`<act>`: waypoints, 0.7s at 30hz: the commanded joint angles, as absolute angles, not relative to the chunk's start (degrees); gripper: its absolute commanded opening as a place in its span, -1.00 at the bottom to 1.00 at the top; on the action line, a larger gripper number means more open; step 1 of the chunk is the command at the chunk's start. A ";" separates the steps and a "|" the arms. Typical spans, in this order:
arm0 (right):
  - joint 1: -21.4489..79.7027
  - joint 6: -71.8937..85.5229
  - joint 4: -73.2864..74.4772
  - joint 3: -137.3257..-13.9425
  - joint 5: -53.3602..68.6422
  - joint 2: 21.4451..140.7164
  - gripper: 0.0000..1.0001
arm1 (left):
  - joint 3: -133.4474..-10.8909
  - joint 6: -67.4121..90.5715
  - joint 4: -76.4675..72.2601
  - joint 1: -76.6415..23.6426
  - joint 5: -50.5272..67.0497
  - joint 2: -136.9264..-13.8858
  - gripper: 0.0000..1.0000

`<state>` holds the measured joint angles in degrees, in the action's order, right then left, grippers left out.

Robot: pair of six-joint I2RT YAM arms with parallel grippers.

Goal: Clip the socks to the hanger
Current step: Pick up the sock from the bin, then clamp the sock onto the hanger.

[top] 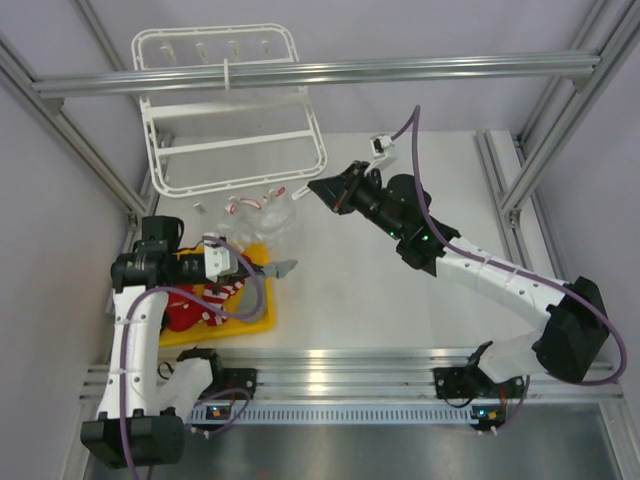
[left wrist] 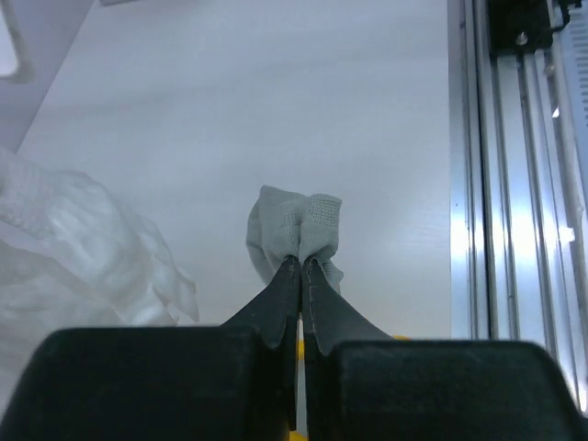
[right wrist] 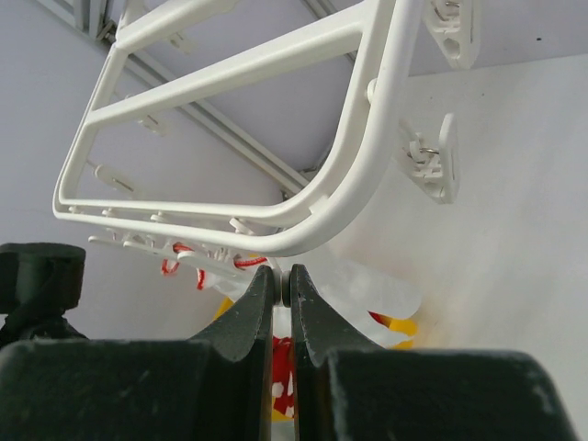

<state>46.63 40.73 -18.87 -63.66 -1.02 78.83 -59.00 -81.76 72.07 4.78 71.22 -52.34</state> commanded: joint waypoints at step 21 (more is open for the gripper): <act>46.49 45.61 -20.83 -67.15 2.29 79.72 -1.00 | -43.60 5.90 -1.76 -15.81 36.93 -36.65 -1.00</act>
